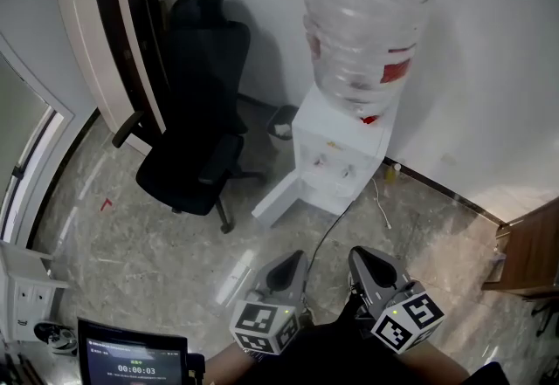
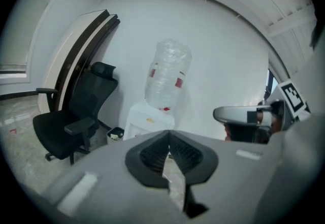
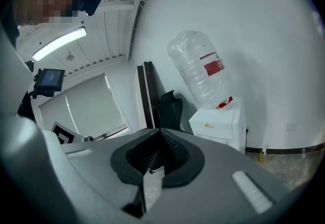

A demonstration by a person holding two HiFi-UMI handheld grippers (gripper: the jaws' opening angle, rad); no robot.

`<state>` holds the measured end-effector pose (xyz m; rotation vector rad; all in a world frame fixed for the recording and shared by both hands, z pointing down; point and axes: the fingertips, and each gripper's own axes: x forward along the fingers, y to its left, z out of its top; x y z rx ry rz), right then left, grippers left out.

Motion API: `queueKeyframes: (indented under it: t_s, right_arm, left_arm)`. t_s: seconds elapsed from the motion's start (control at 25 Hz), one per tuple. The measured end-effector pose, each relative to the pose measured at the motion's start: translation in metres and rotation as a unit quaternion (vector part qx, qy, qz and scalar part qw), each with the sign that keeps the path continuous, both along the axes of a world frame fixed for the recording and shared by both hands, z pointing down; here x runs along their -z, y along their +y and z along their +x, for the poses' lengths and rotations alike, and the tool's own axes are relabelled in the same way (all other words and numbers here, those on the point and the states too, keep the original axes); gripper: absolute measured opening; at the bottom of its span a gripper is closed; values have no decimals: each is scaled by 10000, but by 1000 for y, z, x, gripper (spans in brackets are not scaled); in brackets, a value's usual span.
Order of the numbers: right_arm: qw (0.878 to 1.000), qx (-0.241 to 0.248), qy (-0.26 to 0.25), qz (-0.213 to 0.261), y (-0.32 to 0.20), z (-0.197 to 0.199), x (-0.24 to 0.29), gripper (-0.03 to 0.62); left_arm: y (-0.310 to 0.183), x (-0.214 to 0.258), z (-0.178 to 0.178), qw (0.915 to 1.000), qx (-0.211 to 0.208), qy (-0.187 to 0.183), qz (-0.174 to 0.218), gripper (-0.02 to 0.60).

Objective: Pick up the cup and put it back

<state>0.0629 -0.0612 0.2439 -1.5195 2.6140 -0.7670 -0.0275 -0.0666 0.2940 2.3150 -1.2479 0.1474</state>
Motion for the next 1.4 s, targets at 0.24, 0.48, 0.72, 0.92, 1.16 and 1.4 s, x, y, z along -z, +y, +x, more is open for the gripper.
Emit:
queueKeyframes:
  t_s: [0.24,0.48,0.72,0.92,1.16,1.4]
  right_arm:
    - [9955,924,4,-230,-39,-3,-21,9]
    - [9769,2074,71,-515,-80,8,-66,15]
    - [9614,2635,595,-527,-113,8,-127,21]
    - [9566,2687,1005,-512,-120,3,-198,32]
    - [9605,2272,1381,-822,-140,0,-337,37]
    - [9621,1653,1624,-1440,-173,1,-496,63]
  left_arm:
    - [-18,-23,-7,9954,912,-96,-292,3]
    - [-35,-56,8,9768,2024,-183,-672,3]
    - [-45,-98,-1,9590,2698,-541,-684,3]
    - [-53,-147,-38,9383,3242,-932,-760,3]
    - [-66,-239,-22,9558,2659,-1128,-543,3]
    - [-82,-336,5,9751,1868,-1099,-463,3]
